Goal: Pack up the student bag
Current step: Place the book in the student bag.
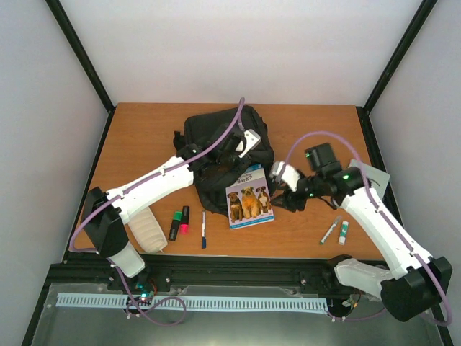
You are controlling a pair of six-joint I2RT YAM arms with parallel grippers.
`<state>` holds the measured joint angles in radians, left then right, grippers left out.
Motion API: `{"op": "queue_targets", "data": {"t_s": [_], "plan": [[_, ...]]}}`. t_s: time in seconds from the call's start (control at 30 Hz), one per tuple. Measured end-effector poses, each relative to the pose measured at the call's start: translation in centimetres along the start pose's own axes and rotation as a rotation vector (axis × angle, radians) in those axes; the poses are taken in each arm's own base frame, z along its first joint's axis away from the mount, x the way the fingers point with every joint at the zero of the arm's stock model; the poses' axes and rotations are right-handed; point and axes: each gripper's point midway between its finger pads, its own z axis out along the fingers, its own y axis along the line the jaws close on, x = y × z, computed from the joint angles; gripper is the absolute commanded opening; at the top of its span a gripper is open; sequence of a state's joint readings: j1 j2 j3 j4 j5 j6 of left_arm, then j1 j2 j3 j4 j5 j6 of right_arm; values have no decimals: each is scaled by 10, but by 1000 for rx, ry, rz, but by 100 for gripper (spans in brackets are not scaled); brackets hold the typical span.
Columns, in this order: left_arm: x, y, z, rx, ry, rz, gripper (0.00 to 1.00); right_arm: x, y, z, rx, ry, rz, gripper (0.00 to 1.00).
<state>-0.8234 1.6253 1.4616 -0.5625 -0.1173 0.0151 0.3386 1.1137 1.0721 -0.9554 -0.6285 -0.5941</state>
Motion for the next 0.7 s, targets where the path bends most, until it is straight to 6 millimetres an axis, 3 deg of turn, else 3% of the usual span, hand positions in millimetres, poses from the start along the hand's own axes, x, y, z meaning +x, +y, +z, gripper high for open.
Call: {"op": "queue_targets", "data": {"t_s": [0.2, 0.27, 0.5, 0.7], "plan": [[1, -1, 0, 14, 4, -8, 1, 50, 34, 46, -57, 226, -300, 63], [1, -1, 0, 16, 5, -10, 1, 57, 39, 55, -50, 270, -378, 64], [3, -3, 0, 30, 14, -14, 1, 60, 50, 90, 1, 356, -652, 65], [5, -4, 0, 36, 21, -13, 1, 68, 52, 116, 20, 420, -760, 64]]}}
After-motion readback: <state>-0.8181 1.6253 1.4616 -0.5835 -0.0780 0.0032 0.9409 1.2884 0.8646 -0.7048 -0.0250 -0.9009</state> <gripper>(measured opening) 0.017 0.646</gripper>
